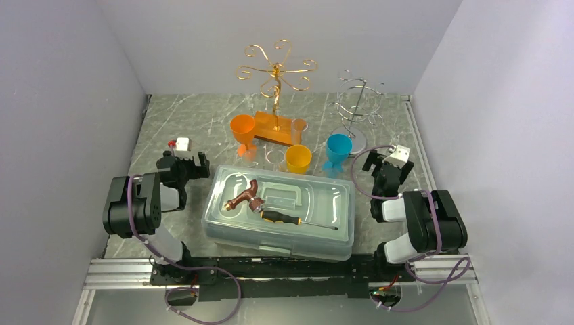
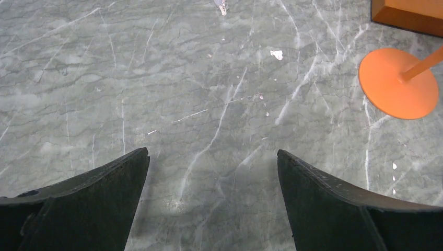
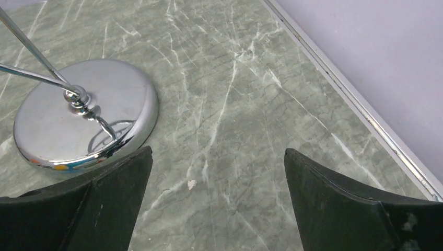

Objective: Place the wine glass upside down on the wine glass rack
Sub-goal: Move the distractor to the center of the board.

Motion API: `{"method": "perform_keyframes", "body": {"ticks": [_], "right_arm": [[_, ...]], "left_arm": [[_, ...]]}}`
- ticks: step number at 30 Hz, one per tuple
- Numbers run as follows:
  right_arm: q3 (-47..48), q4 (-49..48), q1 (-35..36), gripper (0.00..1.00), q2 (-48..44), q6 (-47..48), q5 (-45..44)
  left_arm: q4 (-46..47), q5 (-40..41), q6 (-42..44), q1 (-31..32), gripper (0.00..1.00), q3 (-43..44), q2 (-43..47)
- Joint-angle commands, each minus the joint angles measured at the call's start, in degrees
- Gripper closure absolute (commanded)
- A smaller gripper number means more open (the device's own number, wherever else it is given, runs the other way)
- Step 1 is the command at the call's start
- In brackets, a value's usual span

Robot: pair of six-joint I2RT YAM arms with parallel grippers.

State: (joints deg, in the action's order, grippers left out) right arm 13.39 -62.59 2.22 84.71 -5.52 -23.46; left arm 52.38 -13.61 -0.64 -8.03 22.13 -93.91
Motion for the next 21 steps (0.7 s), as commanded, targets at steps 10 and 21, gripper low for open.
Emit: {"method": "perform_keyframes", "body": {"ticks": [10, 21], "right_arm": [[3.25, 13.32, 0.49, 0.0, -10.36, -3.56, -5.47], [14.36, 49.46, -0.5, 0.0, -22.09, -23.92, -7.07]], "left_arm": [[2.62, -0.59, -0.13, -0.2, 0.01, 0.42, 0.71], [-27.97, -3.96, -3.02, -5.02, 0.01, 14.83, 7.24]]}}
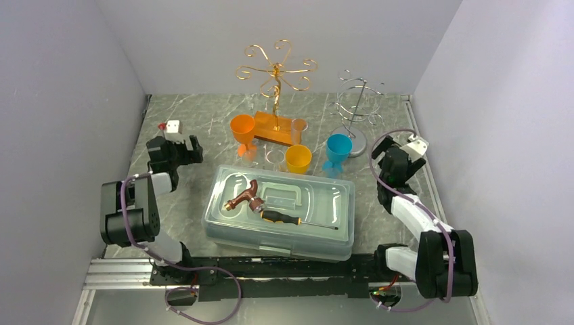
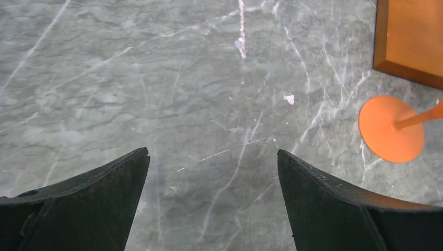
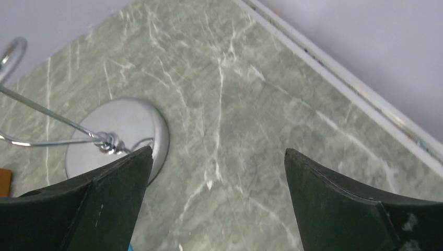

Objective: Place the wine glass upside down on the wine glass rack
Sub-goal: Move the distractor to the center of the board.

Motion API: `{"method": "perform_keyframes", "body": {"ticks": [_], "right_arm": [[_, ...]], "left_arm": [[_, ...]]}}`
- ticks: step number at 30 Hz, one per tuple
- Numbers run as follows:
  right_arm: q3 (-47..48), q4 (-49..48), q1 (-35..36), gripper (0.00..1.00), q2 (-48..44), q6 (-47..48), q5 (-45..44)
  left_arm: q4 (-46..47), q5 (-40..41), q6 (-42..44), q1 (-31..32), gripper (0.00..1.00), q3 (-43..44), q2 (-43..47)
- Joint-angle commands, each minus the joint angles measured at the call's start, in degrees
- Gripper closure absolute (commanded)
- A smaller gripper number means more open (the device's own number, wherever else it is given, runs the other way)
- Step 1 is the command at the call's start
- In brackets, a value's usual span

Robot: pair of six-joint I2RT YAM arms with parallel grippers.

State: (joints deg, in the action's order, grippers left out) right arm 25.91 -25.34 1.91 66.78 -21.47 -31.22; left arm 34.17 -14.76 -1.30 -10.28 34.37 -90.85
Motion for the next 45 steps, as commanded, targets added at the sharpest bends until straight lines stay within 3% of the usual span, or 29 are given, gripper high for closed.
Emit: {"method": "perform_keyframes", "body": {"ticks": [1, 5, 8, 16, 21, 28, 34, 39, 45], "right_arm": [[1.29, 13.18, -0.2, 0.0, -6.69, -9.71, 2.17], [0.76, 18.87, -0.16, 0.0, -17.9, -11.38, 9.83], [5.4, 29.62, -0.08, 0.0, -21.76, -11.01, 13.05], [15.13, 55.11, 1.69, 0.0, -26.45, -9.6, 11.78], [19.78, 68.2, 3.4, 0.11, -25.44, -8.94, 8.41], [25.13, 76.55, 8.21, 0.3, -22.64, -10.95, 11.73], [28.22, 84.02, 21.35, 0.35, -20.11, -16.44, 11.76], [33.04, 90.88, 27.97, 0.4, -17.65, -18.16, 12.68], [29.64, 92.53, 38.2, 0.48, -16.0, -24.72, 13.34]], "left_arm": [[-12.57, -4.09, -2.98, -3.76, 0.01, 3.8, 5.37], [-29.18, -7.87, -2.17, -6.48, 0.01, 12.38, 9.18], [-44.73, -8.54, 0.53, -6.94, 0.01, 20.54, 11.28], [-68.43, -11.55, 5.6, -7.38, 0.01, 35.27, 17.1], [-81.49, -17.52, 6.73, -7.38, 0.06, 45.65, 17.73], [-95.96, -30.87, 14.07, -6.67, 0.14, 54.81, 19.56], [-104.55, -28.66, 22.4, 1.78, 0.14, 55.11, 20.84], [-110.58, -27.57, 27.97, 7.5, 0.14, 54.38, 21.02], [-115.09, -25.92, 32.49, 10.68, 0.19, 52.37, 21.69]]}}
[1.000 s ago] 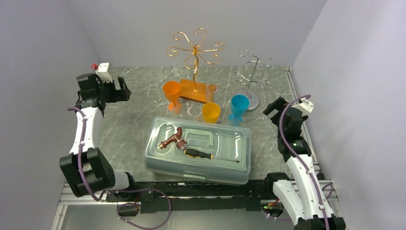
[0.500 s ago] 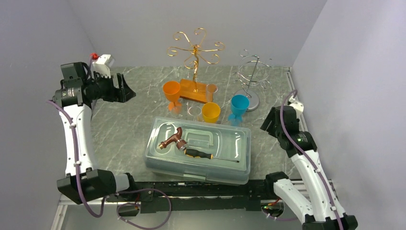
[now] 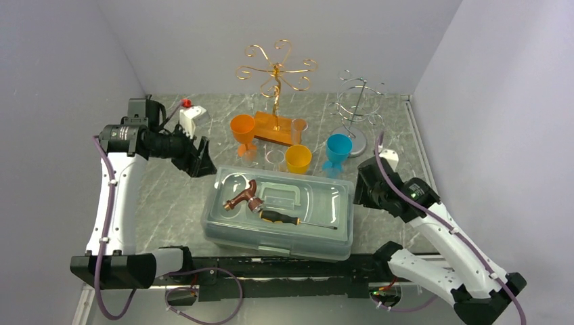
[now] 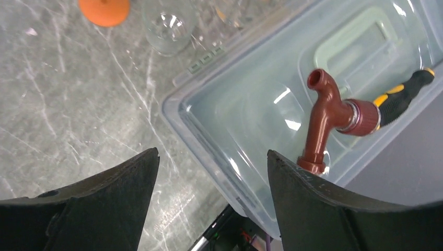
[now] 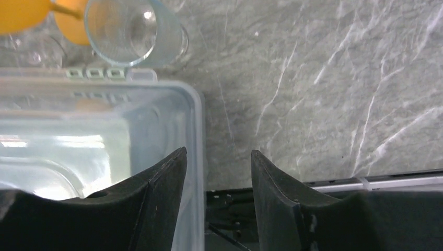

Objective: Place the wine glass upside down on the wine glass rack
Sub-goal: Move the distractor to the center of the board.

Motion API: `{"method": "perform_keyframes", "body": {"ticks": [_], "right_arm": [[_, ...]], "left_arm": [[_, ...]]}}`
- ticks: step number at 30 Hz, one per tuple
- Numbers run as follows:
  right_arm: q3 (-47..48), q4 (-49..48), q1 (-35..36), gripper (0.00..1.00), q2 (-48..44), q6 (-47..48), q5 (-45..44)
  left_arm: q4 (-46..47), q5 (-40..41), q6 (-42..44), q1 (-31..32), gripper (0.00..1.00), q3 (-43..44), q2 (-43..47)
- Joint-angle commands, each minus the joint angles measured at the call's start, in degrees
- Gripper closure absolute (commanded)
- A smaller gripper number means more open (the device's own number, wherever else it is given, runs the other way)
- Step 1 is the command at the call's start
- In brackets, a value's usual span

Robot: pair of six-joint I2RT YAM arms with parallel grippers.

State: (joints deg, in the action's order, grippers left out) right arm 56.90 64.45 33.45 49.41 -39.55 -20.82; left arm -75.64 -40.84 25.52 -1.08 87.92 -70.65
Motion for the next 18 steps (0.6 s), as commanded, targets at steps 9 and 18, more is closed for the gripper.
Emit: {"method": "perform_keyframes", "body": {"ticks": [9, 18], "right_arm": [[0.01, 3.06, 27.84, 0.49, 9.43, -20.31, -1.94], [1.8, -3.88, 35.56, 0.5, 17.59, -23.78, -2.18]], "left_arm": [[-7.84, 4.94, 11.37, 2.95, 0.36, -8.06, 4.94], [-0.02, 22.41, 4.88, 2.91, 0.75, -11.03, 5.17]]}}
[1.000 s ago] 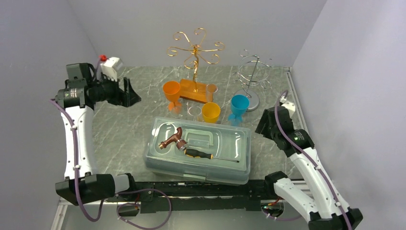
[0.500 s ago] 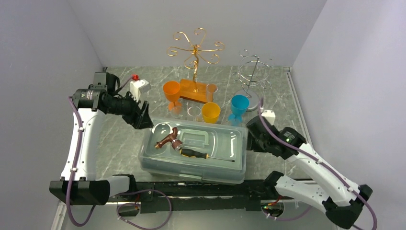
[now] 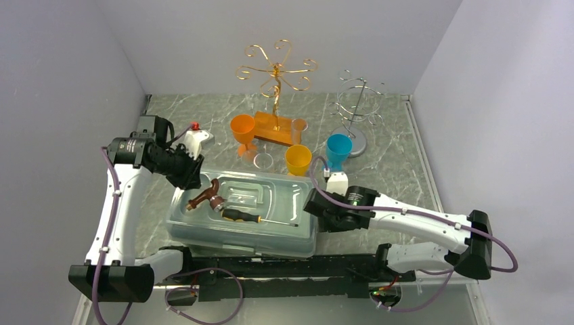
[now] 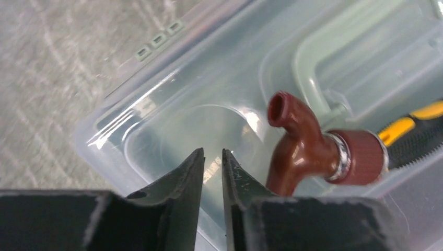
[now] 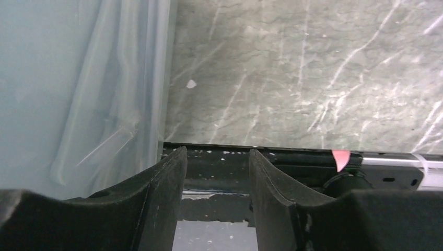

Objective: Place the wine glass upside down on the wine glass rack
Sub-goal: Move the distractor to the center of the board.

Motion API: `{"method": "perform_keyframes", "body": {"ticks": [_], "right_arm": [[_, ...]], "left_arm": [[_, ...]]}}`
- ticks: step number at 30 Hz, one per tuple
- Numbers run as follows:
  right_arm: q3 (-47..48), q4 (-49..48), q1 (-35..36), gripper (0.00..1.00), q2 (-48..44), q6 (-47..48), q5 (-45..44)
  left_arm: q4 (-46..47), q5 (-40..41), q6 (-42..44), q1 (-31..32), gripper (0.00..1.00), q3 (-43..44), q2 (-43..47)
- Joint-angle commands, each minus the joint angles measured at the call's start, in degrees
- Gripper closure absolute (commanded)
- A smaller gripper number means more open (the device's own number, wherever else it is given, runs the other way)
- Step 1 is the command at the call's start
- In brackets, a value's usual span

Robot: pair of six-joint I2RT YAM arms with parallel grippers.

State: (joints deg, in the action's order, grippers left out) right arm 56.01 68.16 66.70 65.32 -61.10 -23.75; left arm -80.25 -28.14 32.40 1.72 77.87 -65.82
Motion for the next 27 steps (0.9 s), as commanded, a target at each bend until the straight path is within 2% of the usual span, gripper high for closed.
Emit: {"method": "perform_keyframes", "body": {"ticks": [1, 4, 6, 14, 23, 27], "right_arm": [[2.7, -8.46, 2.66, 0.5, 1.99, -2.09, 0.77], [2.4, -11.92, 3.16, 0.52, 2.85, -1.37, 1.21], [2.27, -14.15, 3.55, 0.55, 3.68, -0.62, 1.6], [3.14, -22.32, 4.76, 0.6, 9.22, 4.23, 2.01], [4.4, -34.82, 4.98, 0.65, 15.92, 13.28, 5.37], [8.58, -38.05, 5.65, 0.66, 21.22, 17.83, 6.68]], "left_arm": [[5.52, 12.4, -2.19, 0.12, 0.77, -1.25, 0.12], [8.3, 17.97, -2.48, -0.04, 0.86, -2.35, -0.26], [9.62, 19.27, -2.52, -0.43, 0.88, -2.81, -0.25], [18.1, 22.93, -2.13, -1.09, 0.87, -5.7, -2.49], [23.0, 26.01, -5.2, -5.85, 0.9, 0.67, -8.53], [25.65, 28.02, -4.86, -6.76, 0.89, 0.72, -9.15]]}}
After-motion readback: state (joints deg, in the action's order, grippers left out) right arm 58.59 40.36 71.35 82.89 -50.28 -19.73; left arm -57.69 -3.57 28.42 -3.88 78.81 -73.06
